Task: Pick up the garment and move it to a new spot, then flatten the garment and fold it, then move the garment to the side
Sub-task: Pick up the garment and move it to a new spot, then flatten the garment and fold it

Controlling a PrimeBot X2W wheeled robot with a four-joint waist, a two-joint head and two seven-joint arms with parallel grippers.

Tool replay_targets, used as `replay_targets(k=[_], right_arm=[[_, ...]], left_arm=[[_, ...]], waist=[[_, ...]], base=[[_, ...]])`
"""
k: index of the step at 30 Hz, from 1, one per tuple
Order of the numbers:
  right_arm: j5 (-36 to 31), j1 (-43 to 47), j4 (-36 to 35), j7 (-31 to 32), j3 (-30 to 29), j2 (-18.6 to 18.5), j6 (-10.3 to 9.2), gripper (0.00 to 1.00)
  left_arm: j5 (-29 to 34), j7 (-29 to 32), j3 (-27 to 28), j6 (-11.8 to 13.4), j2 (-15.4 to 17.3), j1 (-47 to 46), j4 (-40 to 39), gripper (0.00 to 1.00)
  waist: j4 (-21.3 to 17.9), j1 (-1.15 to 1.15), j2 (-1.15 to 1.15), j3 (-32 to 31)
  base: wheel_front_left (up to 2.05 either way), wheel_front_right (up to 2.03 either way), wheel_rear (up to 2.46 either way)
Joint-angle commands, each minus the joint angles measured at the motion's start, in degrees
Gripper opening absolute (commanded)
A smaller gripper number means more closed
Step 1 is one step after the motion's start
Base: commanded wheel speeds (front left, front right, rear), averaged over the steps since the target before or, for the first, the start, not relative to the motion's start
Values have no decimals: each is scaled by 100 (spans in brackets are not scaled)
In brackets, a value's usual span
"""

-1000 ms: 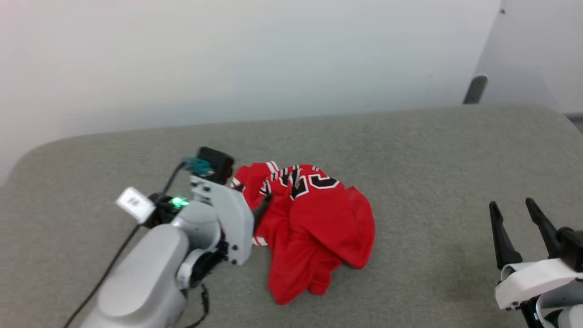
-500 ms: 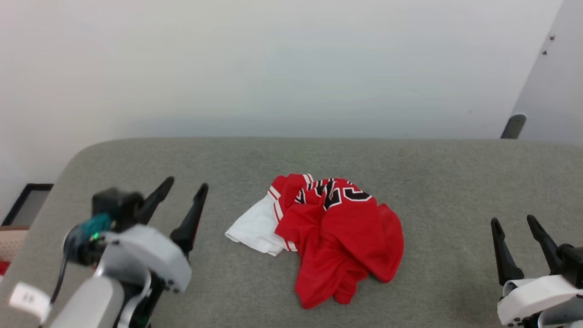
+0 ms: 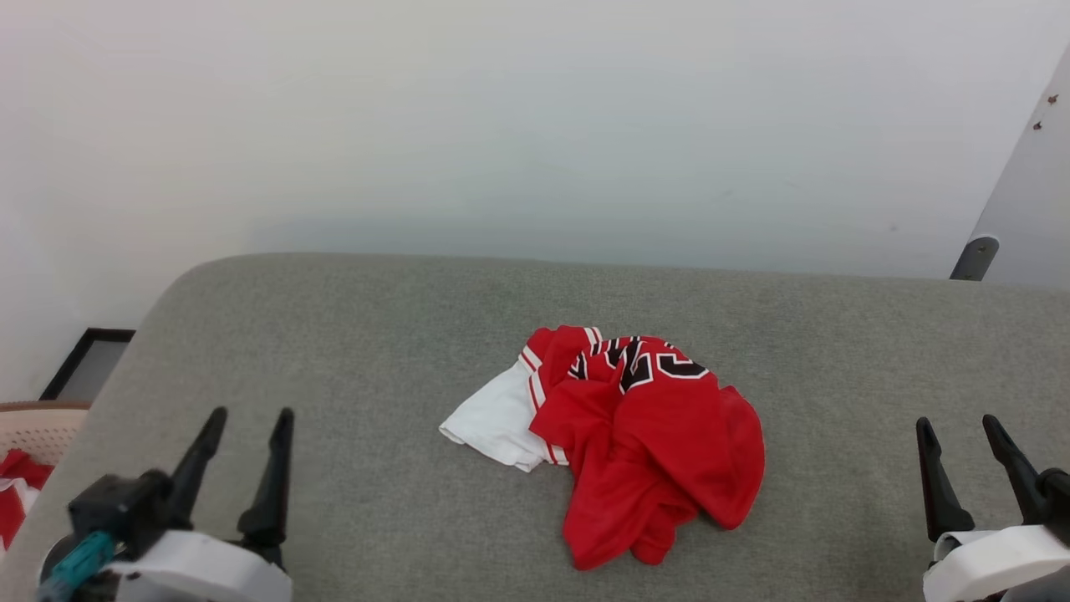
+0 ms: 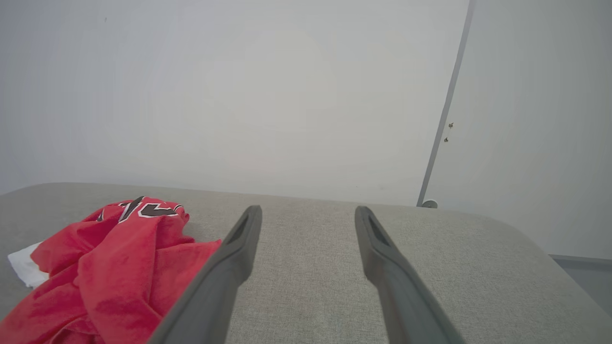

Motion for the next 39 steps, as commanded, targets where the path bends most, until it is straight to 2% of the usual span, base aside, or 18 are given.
replay_targets(k=[1, 12, 20, 24, 29, 39], right_arm=[[-46, 93, -20, -16, -29, 34, -2, 100], [-88, 118, -127, 51, -84, 107, -2, 100], [-35, -46, -144, 64, 36, 46, -2, 100], [-31, -174, -158, 77, 131, 21, -2, 100], [-11, -441, -213, 104, 305, -6, -2, 100], [31, -997, -240, -85, 604, -60, -2, 100]], left_arm=[[-39, -57, 63, 52, 18, 106, -27, 100], [-94, -206, 227, 129, 101, 429, -187, 100], [-137, 86, 139, 6, 232, 134, -264, 100], [-277, 554, 36, -69, 285, -245, -221, 100], [-529, 1437, -202, -306, 363, -988, -19, 100], [-838, 3168, -717, -710, 375, -2643, 1183, 100]], waist=[[14, 0, 0, 6], [66, 0, 0, 78], [-76, 0, 0, 262], [-231, 0, 0, 443], [-466, 0, 0, 790], [-1001, 0, 0, 1558]], base=[[0, 0, 0], [0, 0, 0], [0, 0, 0], [0, 0, 0], [0, 0, 0], [0, 0, 0]])
